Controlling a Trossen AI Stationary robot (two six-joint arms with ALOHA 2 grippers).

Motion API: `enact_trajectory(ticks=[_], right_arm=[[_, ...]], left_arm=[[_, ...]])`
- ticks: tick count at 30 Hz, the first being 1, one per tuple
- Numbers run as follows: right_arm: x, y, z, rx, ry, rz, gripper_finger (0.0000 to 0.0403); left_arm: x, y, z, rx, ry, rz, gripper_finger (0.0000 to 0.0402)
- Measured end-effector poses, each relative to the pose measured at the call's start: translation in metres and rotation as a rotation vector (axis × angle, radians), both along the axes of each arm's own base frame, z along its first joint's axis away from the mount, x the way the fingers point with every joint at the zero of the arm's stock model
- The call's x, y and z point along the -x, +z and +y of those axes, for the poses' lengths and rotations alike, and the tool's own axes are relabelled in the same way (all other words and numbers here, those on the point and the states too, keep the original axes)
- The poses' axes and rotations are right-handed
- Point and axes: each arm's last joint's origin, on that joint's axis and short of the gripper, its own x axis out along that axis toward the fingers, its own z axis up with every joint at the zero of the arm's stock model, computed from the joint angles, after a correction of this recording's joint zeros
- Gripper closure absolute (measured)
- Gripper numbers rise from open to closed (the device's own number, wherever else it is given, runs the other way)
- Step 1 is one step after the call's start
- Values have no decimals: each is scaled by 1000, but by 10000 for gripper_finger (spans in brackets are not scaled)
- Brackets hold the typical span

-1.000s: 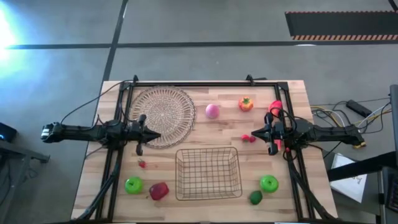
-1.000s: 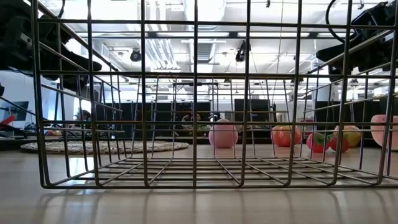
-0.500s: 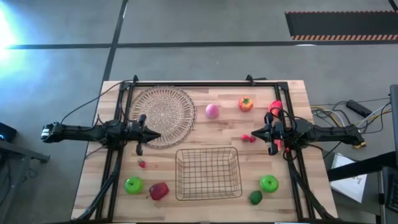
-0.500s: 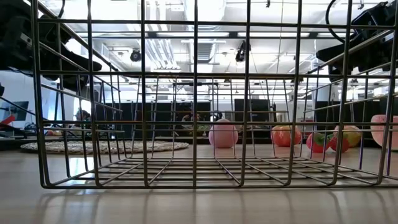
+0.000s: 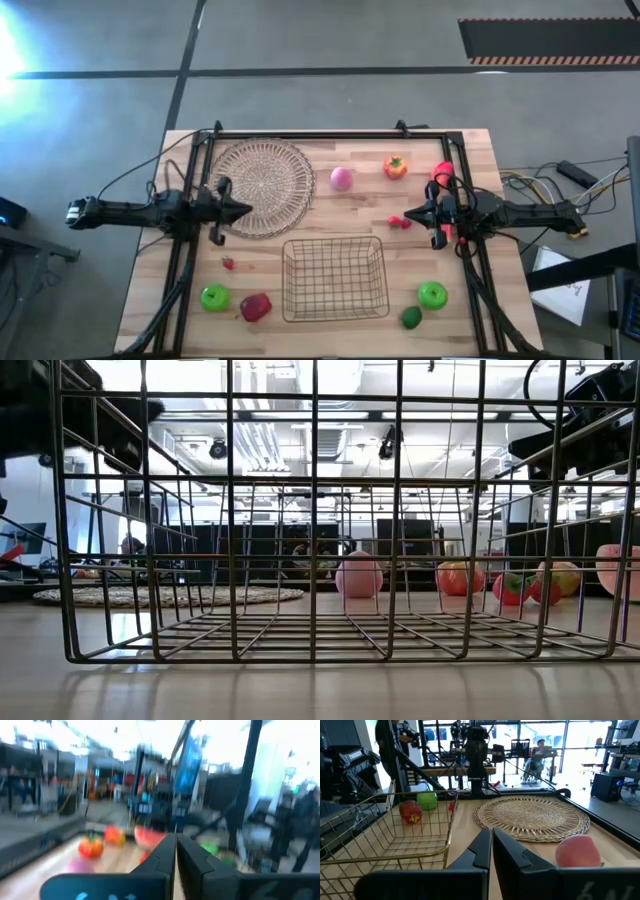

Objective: Build produce basket
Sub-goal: Put the basket on the table mat

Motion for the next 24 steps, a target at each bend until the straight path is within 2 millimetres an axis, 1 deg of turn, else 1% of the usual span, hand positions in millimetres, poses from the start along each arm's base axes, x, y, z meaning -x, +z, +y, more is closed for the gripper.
enact_trajectory(ticks=[7,12,16,20,22,24], right_arm=[[0,0,0,0,0,0,394],[0,0,0,0,0,0,394],[0,0,0,0,0,-1,394],[0,0,0,0,0,0,394],[0,0,0,0,0,0,394],[0,0,0,0,0,0,394]], left_arm=[[7,21,1,-1,24,-233,402],[11,29,1,-9,34,-326,402],[8,27,1,-11,26,-296,402],[-3,23,0,-15,23,-196,402],[-12,31,0,-15,23,-165,402],[-25,35,0,-18,22,-100,402]])
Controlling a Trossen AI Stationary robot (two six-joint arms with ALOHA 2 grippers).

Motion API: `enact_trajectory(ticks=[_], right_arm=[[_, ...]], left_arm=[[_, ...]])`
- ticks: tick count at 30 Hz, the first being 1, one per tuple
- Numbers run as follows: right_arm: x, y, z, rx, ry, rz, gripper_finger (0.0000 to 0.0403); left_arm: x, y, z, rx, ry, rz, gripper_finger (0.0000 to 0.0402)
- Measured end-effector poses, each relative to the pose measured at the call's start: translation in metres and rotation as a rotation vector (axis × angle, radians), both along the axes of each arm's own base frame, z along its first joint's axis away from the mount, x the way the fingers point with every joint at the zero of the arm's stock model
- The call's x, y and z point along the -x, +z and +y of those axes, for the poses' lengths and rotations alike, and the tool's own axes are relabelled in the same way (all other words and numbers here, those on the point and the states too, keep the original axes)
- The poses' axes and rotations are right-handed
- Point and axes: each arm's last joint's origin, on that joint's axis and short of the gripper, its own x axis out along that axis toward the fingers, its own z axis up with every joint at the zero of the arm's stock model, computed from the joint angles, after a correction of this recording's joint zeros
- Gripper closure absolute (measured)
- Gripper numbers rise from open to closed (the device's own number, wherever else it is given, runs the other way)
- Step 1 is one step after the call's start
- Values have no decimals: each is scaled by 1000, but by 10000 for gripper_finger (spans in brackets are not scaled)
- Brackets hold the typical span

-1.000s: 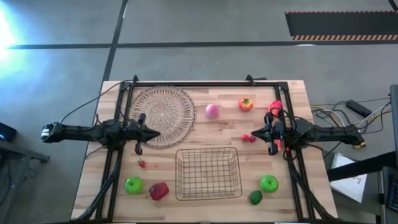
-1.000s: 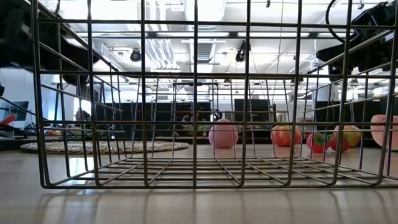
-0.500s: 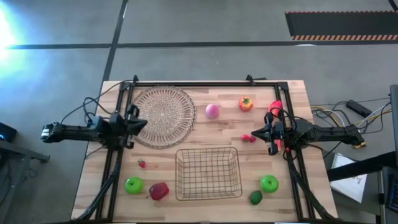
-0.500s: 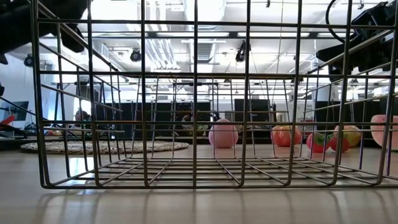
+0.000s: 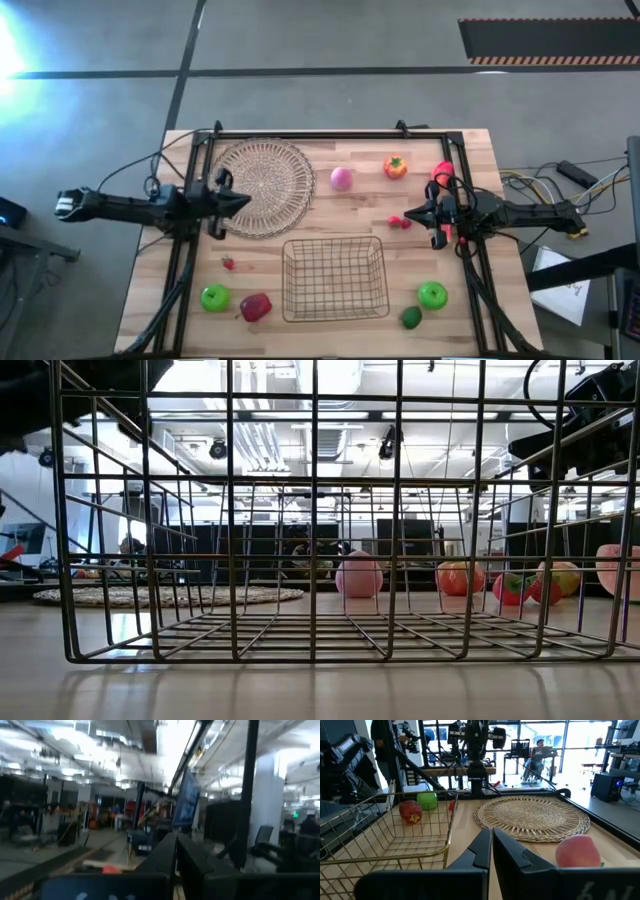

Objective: Build produce basket
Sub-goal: Put the basket on the table mat

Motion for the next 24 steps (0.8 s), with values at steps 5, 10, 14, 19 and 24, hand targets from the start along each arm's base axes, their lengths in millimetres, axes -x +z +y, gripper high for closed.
enact_trajectory(ticks=[5,10,14,19,24], right_arm=[[0,0,0,0,0,0,394],[0,0,0,0,0,0,394],[0,0,0,0,0,2,394],[0,0,0,0,0,3,394],[0,0,0,0,1,2,394]], left_arm=[[-41,15,-1,-5,-1,226,402],[-79,33,-2,-11,0,502,402],[-104,37,-4,-10,-7,718,399],[-129,39,-15,-30,-86,832,354],[-154,31,-29,-41,-169,883,275]])
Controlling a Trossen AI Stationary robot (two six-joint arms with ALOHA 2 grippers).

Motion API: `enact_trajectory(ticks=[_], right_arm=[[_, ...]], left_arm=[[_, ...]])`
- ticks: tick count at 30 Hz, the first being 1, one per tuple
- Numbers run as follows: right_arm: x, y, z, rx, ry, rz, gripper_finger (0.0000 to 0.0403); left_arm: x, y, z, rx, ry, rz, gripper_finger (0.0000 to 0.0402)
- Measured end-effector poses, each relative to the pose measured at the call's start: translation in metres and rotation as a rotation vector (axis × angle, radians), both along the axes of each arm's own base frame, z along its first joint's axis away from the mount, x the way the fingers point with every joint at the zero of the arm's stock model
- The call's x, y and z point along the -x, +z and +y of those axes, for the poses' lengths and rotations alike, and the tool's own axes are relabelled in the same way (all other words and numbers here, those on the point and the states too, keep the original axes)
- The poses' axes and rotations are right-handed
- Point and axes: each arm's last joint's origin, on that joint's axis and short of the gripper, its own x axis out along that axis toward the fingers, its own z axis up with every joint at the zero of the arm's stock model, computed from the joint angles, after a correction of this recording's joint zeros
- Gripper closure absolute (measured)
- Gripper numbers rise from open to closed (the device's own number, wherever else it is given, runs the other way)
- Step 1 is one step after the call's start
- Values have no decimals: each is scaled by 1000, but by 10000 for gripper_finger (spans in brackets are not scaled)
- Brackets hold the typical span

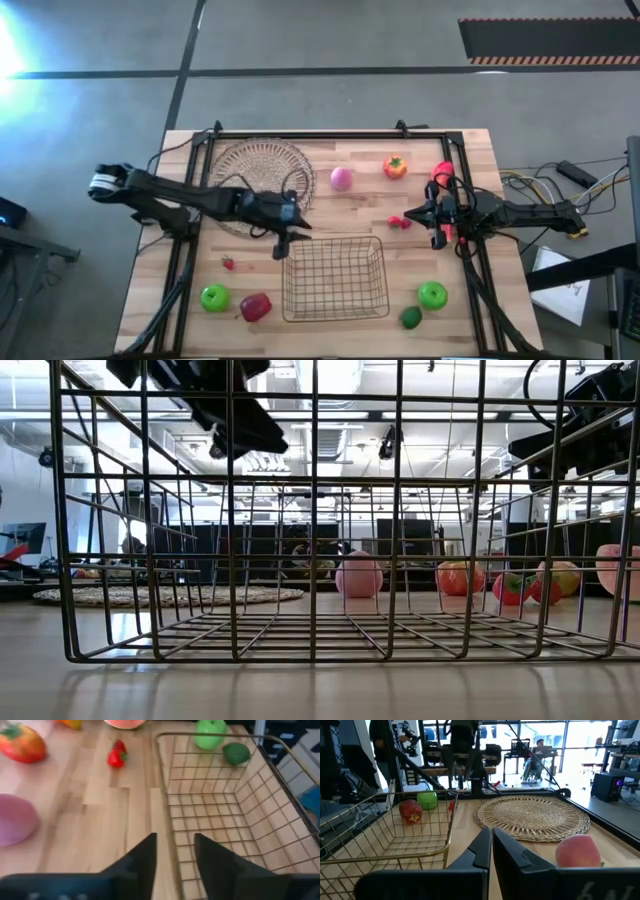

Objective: Build produce basket
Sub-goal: Put the basket on the table mat

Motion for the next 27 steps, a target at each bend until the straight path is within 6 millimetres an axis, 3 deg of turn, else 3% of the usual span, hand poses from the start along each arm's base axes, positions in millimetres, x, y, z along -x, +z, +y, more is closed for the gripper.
enact_trajectory(ticks=[5,10,18,27], right_arm=[[0,0,0,0,-1,0,394],[0,0,0,0,-1,1,394],[0,0,0,0,-1,1,394],[0,0,0,0,-1,1,394]], left_arm=[[-20,-14,-11,3,-18,69,216],[-34,-28,-15,77,76,173,216],[-41,-48,-16,129,143,255,277],[-38,-36,-15,131,144,250,388]])
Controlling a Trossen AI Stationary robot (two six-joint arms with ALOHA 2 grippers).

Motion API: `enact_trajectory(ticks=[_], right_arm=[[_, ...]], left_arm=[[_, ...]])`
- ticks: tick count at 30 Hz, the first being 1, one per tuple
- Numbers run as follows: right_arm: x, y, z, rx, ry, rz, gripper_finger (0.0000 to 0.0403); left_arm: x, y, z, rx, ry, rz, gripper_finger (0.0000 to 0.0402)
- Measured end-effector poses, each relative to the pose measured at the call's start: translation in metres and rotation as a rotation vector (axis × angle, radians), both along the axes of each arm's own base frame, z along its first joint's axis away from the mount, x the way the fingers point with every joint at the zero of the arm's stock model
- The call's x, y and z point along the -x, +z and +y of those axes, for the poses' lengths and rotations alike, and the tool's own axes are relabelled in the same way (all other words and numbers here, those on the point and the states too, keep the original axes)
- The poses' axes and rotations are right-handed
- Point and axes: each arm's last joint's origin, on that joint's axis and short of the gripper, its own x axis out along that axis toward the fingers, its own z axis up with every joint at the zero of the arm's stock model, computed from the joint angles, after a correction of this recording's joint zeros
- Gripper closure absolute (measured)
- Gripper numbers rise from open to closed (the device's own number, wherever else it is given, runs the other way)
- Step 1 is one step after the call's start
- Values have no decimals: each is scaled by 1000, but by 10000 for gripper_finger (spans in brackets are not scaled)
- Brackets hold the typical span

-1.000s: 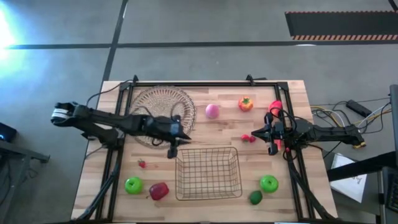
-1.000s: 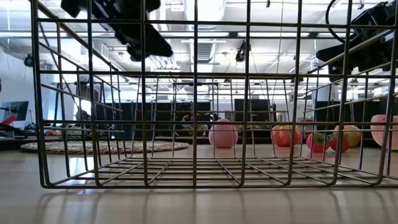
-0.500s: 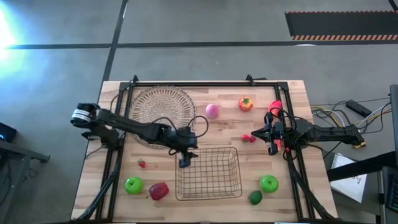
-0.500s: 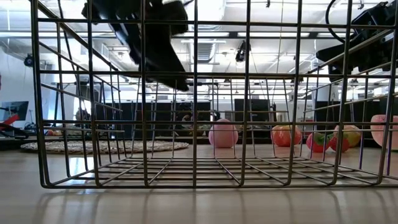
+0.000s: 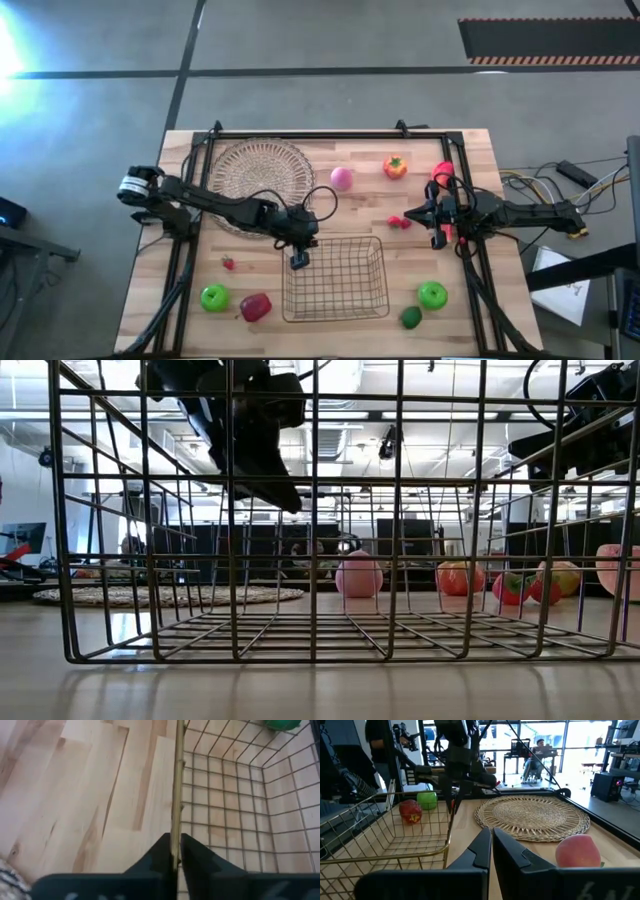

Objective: Build produce basket
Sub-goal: Put the basket on the table mat

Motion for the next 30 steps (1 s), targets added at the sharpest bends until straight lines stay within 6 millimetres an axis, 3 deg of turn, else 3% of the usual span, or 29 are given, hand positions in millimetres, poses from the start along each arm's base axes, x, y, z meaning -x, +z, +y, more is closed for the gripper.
enact_trajectory(ticks=[8,14,23,30], right_arm=[[0,0,0,0,0,0,394],[0,0,0,0,0,0,394],[0,0,0,0,0,2,394],[0,0,0,0,0,3,394]], left_arm=[[4,5,2,-26,22,64,400],[19,27,13,-16,95,100,401],[93,79,61,-75,429,120,401],[155,96,103,-96,710,58,401]])
